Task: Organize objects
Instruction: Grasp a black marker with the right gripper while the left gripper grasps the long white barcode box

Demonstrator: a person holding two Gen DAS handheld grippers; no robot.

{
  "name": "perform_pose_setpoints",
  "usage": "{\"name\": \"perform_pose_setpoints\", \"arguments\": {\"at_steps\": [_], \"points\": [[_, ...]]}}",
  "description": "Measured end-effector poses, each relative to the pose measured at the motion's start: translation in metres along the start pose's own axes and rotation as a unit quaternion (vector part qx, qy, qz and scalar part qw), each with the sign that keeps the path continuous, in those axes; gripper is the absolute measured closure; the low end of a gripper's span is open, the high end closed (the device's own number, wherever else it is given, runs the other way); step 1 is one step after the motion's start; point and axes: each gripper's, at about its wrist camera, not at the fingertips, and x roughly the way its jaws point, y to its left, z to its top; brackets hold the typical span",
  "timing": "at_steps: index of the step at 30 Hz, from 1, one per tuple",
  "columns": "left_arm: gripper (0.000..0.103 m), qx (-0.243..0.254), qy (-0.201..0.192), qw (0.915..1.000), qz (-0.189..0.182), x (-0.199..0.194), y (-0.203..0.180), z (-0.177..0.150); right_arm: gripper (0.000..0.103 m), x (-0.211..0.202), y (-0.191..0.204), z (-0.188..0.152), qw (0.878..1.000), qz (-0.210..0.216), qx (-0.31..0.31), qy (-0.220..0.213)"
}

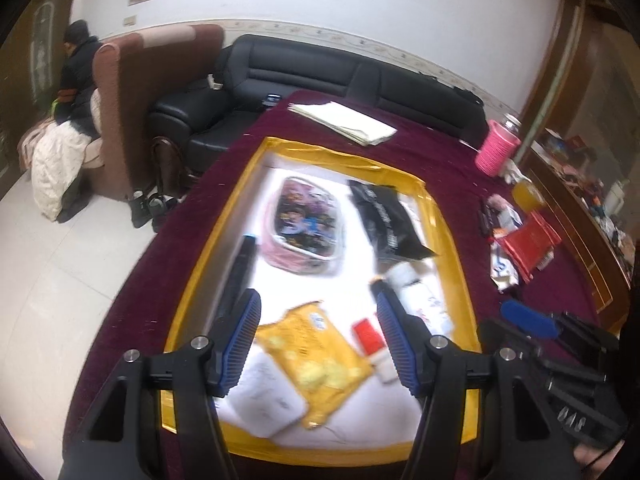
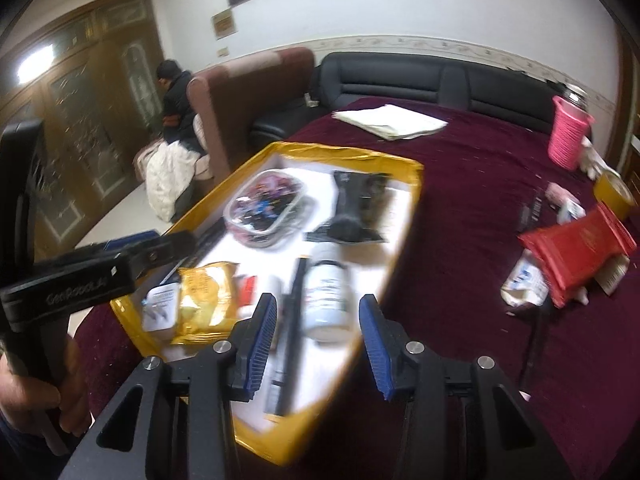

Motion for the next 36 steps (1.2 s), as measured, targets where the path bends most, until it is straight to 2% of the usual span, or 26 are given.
{"name": "perform_pose_setpoints", "arguments": {"at_steps": [8,11,15,20,24,26,28,32,36], "points": [[0.043,0.053,0.010,0.9983,-0.021,0.002,-0.051,-0.006,0.053,-0.027,-0.084,-0.009,0.995,-0.046,0.089,-0.011],[0.038,0.073,0.014,0.9968,-0.030,0.003,-0.071,-0.010,0.053,-0.030,-0.124,-0.015,0.988,-0.084,0.126,0.002],[0.038,0.097,0.022,0.9941,-0.044,0.008,-0.095,-0.015,0.053,-0.025,-0.166,-0.023,0.980,-0.108,0.166,0.024],[0.037,0.124,0.037,0.9895,-0.065,0.016,-0.123,-0.022,0.053,-0.004,-0.172,-0.023,0.979,-0.096,0.169,0.052],[0.031,0.141,0.045,0.9865,-0.070,0.021,-0.142,-0.023,0.053,0.021,-0.171,-0.019,0.979,-0.118,0.148,0.068],[0.030,0.150,0.047,0.9850,-0.073,0.023,-0.149,-0.022,0.059,0.028,-0.173,-0.018,0.980,-0.130,0.138,0.060],[0.030,0.158,0.049,0.9834,-0.075,0.025,-0.158,-0.020,0.085,0.028,-0.176,-0.018,0.980,-0.145,0.120,0.061],[0.029,0.173,0.066,0.9786,-0.091,0.040,-0.179,-0.013,0.087,0.013,-0.194,-0.028,0.982,-0.129,0.124,0.062],[0.029,0.187,0.100,0.9730,-0.092,0.071,-0.207,-0.007,0.087,-0.009,-0.221,-0.043,0.977,-0.126,0.167,0.038]]}}
